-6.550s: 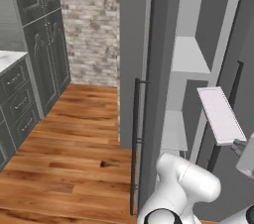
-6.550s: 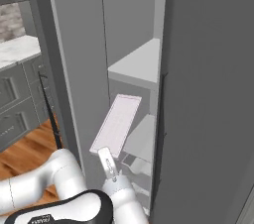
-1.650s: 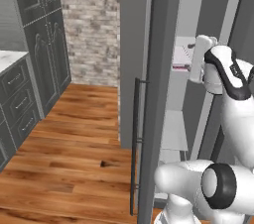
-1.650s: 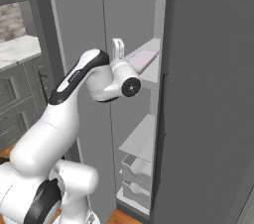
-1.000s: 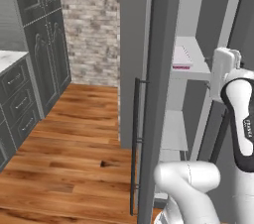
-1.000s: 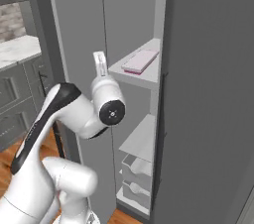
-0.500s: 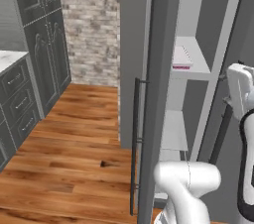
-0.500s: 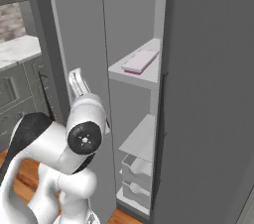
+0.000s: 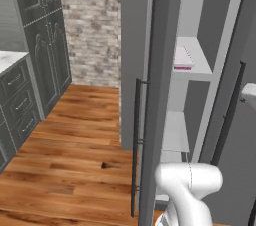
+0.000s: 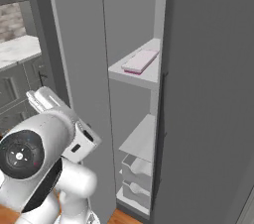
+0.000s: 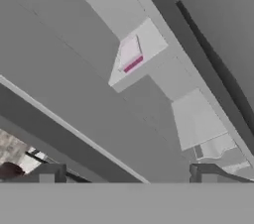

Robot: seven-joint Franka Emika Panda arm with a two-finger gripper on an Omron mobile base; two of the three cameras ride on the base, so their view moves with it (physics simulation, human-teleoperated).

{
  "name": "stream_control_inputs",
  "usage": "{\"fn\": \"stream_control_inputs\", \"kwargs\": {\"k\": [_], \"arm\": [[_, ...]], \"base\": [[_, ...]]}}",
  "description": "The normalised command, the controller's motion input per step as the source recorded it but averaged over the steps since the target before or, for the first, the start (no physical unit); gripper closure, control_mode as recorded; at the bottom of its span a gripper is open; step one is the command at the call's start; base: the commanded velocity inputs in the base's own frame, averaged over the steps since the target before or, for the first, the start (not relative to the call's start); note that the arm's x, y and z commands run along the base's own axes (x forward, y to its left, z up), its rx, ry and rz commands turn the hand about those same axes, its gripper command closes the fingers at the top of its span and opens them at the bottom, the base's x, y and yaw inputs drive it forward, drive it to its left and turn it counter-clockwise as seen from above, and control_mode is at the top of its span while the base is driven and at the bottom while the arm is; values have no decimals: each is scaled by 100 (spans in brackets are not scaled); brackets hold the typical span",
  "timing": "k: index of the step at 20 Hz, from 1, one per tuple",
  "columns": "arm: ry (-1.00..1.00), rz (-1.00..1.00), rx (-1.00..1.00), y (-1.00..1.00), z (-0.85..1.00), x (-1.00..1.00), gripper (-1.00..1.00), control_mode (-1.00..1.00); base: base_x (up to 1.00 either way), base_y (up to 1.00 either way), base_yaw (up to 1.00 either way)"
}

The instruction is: The ice cube tray has been filled with water. Take the tray and place it in the freezer to make ice. Close the freezer door after placing the tray.

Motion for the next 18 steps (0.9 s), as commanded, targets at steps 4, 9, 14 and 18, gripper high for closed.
{"fn": "stream_control_inputs", "kwargs": {"k": [4, 9, 14, 18], "arm": [[6, 0, -37, 0, 4, -82, -100, -100], [10, 0, -33, 3, 0, -67, -100, -100], [12, 0, -26, 21, -2, -35, -100, -100], [3, 0, -7, 4, -1, 0, -100, -100]], "base": [[0, 0, 0], [0, 0, 0], [0, 0, 0], [0, 0, 0]]}}
